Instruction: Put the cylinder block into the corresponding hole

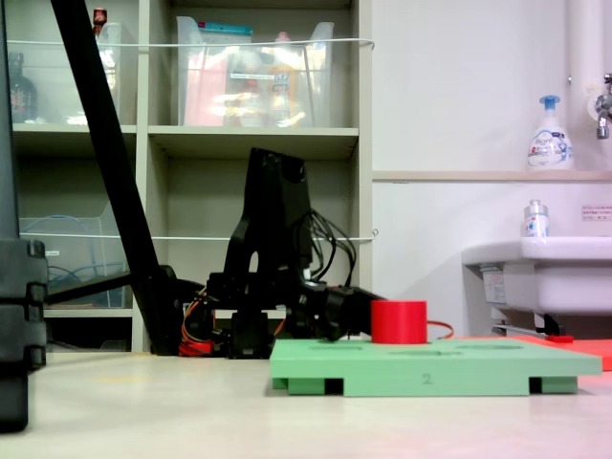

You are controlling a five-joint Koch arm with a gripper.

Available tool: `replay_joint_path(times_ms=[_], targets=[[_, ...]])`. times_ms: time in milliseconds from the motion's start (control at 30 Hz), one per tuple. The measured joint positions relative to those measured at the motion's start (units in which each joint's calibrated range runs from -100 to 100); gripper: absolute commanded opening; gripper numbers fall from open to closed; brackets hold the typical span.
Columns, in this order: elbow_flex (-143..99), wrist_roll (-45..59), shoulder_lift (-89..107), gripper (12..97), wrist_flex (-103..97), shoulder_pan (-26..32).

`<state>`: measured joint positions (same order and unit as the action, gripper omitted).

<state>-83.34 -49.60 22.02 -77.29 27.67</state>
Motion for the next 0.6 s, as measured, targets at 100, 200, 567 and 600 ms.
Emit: replay_joint_path(times_ms=[100, 200, 567, 600], targets=[[-1.2, 1.1, 5.1, 82.5, -0.2, -0.3], [-1.9, 1.9, 11.2, 82.4, -0.2, -0.6], [-1.4, 4.8, 57.7, 71.1, 34.9, -3.5], [-0.4, 5.6, 61.4, 71.1, 38.1, -4.0]])
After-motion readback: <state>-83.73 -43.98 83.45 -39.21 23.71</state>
